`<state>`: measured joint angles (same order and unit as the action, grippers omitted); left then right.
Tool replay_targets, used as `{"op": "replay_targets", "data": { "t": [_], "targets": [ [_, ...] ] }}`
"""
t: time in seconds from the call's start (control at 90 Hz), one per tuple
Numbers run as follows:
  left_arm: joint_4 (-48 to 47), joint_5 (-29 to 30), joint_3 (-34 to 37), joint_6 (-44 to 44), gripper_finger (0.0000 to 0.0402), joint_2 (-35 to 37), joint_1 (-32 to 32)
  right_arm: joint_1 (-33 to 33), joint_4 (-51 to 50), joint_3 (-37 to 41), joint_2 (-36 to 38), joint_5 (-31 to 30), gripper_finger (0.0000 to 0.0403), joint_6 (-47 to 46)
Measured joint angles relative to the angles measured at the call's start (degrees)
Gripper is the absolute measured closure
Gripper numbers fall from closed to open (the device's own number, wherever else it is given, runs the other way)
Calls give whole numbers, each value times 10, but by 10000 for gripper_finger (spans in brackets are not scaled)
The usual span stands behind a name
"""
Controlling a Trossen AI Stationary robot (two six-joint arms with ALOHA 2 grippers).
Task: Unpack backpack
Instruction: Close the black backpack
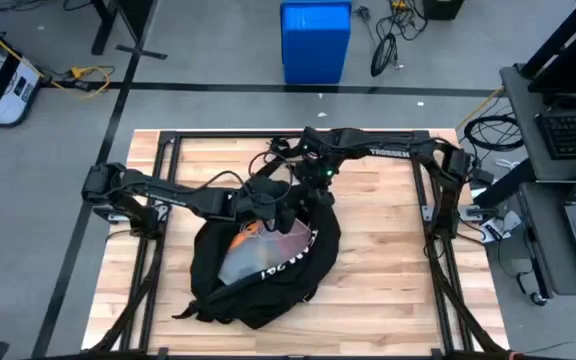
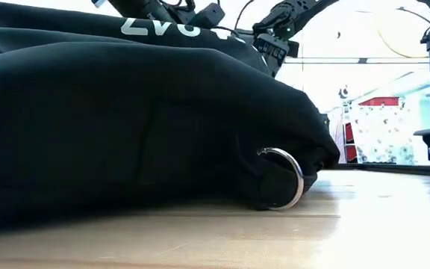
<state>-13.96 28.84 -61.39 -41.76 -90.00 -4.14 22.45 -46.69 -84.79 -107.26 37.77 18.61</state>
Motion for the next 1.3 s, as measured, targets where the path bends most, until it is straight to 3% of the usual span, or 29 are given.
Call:
{"op": "replay_targets", "data": {
  "t": [0.311,0.489,0.911,1.022,1.3],
  "targets": [
    [86,-2,37,1,250,-1,2,35,2,0,8,5,403,-28],
    [161,-3,39,25,250,-37,12,43,7,0,8,43,403,-40],
    [253,-2,38,7,250,-88,31,45,13,0,9,45,403,-45],
    [315,-2,37,29,250,-101,39,45,13,0,9,45,403,-45],
    [326,-18,39,32,250,-115,46,48,15,-1,9,45,403,-47]
  ]
}}
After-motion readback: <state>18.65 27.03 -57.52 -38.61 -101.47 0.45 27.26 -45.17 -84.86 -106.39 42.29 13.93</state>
